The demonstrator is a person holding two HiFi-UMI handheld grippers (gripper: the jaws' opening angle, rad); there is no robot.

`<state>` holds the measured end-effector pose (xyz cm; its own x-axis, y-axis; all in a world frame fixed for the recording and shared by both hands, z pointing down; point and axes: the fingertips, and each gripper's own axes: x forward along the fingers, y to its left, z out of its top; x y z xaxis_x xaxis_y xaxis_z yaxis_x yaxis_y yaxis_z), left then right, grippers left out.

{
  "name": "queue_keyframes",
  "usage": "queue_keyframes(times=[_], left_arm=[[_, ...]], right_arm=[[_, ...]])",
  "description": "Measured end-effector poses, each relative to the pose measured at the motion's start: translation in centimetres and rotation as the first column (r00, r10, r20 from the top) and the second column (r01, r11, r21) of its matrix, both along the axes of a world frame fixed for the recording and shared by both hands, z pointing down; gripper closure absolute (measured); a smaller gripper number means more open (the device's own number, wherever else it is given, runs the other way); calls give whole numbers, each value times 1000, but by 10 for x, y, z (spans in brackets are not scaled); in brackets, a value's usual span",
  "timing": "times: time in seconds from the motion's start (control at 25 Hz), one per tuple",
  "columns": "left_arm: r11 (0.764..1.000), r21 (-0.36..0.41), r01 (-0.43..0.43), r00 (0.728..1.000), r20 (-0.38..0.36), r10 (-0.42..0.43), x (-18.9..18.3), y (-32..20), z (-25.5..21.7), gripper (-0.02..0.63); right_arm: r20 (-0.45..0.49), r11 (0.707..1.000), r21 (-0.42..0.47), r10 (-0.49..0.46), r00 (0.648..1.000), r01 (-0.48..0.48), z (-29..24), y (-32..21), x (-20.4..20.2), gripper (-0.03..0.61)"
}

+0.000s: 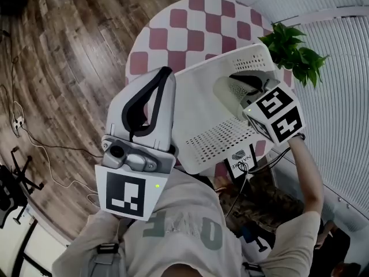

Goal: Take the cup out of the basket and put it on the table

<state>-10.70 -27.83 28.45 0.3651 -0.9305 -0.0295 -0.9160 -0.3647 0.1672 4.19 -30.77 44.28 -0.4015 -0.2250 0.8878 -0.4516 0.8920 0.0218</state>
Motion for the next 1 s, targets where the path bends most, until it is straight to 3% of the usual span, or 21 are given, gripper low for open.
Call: queue_keyframes(times=[0.12, 0.24, 0.48, 0.6, 0.72, 0.84, 0.92, 1.0], left_arm=[[999, 22, -26, 1000, 10, 26, 17, 5, -19, 611], [997, 48, -58, 998, -5, 59, 34, 3, -33, 611], [985, 78, -153, 988, -8, 154, 73, 27, -78, 611], [980, 100, -170, 985, 56, 165, 86, 37, -88, 611], [976, 123, -177, 976, 151, 158, 97, 39, -92, 611], [973, 152, -174, 975, 164, 149, 102, 40, -100, 611], [971, 156, -182, 973, 168, 156, 106, 40, -100, 611], [971, 149, -185, 974, 160, 161, 109, 40, -96, 611]], right_arm=[[90, 994, 96, 38, 995, -47, -53, 7, 11, 555], [210, 970, 207, 85, 974, -129, -101, 6, 21, 555], [423, 865, 405, 109, 900, -295, -203, 33, 47, 555], [569, 765, 462, 132, 812, -448, -234, 49, 65, 555], [744, 629, 445, 137, 654, -637, -261, 63, 86, 555], [852, 502, 390, 121, 510, -772, -276, 85, 104, 555], [888, 439, 369, 93, 450, -819, -276, 100, 110, 555], [901, 402, 362, 82, 427, -841, -266, 113, 108, 555]])
